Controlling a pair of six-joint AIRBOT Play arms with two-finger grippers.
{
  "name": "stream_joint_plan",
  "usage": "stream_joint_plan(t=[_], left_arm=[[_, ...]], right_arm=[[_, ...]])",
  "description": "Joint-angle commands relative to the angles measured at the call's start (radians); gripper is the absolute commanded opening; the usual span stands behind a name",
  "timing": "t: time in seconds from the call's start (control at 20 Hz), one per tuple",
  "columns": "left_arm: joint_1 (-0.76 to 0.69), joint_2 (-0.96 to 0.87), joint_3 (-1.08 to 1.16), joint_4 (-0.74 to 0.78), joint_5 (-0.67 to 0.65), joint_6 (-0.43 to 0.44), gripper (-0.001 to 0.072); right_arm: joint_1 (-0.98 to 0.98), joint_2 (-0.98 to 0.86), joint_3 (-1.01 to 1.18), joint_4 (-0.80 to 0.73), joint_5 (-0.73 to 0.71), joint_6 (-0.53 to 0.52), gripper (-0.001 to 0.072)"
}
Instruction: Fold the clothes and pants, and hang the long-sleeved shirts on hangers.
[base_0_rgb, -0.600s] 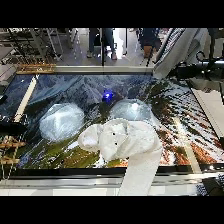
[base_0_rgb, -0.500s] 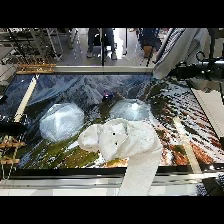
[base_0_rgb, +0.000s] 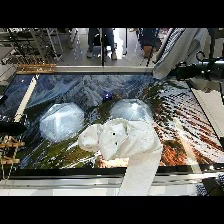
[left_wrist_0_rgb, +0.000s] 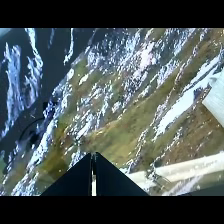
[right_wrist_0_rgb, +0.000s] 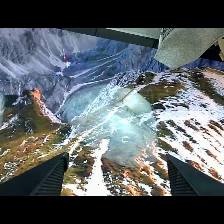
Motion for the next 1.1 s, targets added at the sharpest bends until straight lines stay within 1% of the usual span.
stream_joint_plan(t=[0.0, 0.1, 0.15, 0.2, 0.25, 0.3, 0.35, 0.4, 0.45, 0.5, 0.55, 0.6, 0.7, 0.8, 0.85, 1.0, 1.05], left_arm=[[-0.001, 0.0, 0.001, 0.0, 0.0, 0.0, 0.0013], [0.001, -0.001, 0.001, -0.001, 0.0, 0.0, 0.0013], [0.0, -0.001, 0.001, -0.003, 0.0, 0.0, 0.0013], [0.0, -0.001, 0.001, -0.003, 0.0, 0.0, 0.0013], [-0.001, -0.001, 0.001, -0.003, 0.0, 0.0, 0.0014], [-0.001, -0.001, 0.001, -0.003, 0.0, 0.0, 0.0013], [-0.001, -0.001, 0.001, -0.003, 0.0, 0.0, 0.0013], [-0.001, -0.001, 0.001, -0.003, 0.0, 0.0, 0.0014], [-0.001, -0.001, 0.001, -0.003, 0.0, 0.0, 0.0013], [-0.001, -0.001, 0.001, -0.003, 0.0, 0.0, 0.0014], [-0.001, -0.001, 0.001, -0.003, 0.0, 0.0, 0.0014], [-0.001, -0.001, 0.001, -0.003, 0.0, 0.0, 0.0013], [-0.001, -0.001, 0.001, -0.003, 0.0, 0.0, 0.0013], [-0.001, -0.003, 0.001, -0.024, 0.0, -0.002, 0.0014], [-0.002, -0.006, 0.0, -0.069, 0.0, -0.017, 0.0014], [-0.002, -0.009, 0.0, -0.22, -0.004, -0.105, 0.0014], [-0.002, -0.011, 0.0, -0.29, -0.005, -0.105, 0.0014]], right_arm=[[0.001, 0.0, 0.0, 0.0, 0.0, 0.0, 0.0702], [0.001, 0.0, 0.0, 0.01, -0.008, 0.003, 0.0702], [0.001, -0.001, 0.0, 0.05, -0.043, 0.004, 0.0702], [0.001, 0.001, 0.0, 0.136, -0.043, 0.008, 0.0702], [0.001, 0.001, 0.0, 0.21, -0.006, 0.011, 0.0702], [0.001, 0.001, 0.003, 0.256, 0.085, 0.011, 0.0702], [0.001, 0.001, 0.003, 0.267, 0.197, 0.006, 0.0702], [0.001, 0.0, 0.002, 0.252, 0.352, 0.001, 0.0702], [-0.001, -0.001, 0.002, 0.206, 0.485, -0.042, 0.0702], [-0.001, -0.001, 0.002, 0.125, 0.545, -0.092, 0.0702], [-0.001, 0.0, 0.002, 0.031, 0.555, -0.105, 0.0702], [-0.014, 0.001, 0.003, -0.029, 0.553, -0.105, 0.0702], [-0.047, 0.0, 0.002, -0.002, 0.531, -0.105, 0.0702], [-0.065, 0.0, 0.002, 0.021, 0.478, -0.066, 0.0702], [-0.066, -0.002, 0.002, 0.023, 0.464, -0.066, 0.0702], [-0.065, -0.002, 0.002, 0.043, 0.373, -0.068, 0.0702], [-0.065, -0.002, 0.002, 0.064, 0.348, -0.068, 0.0702]])
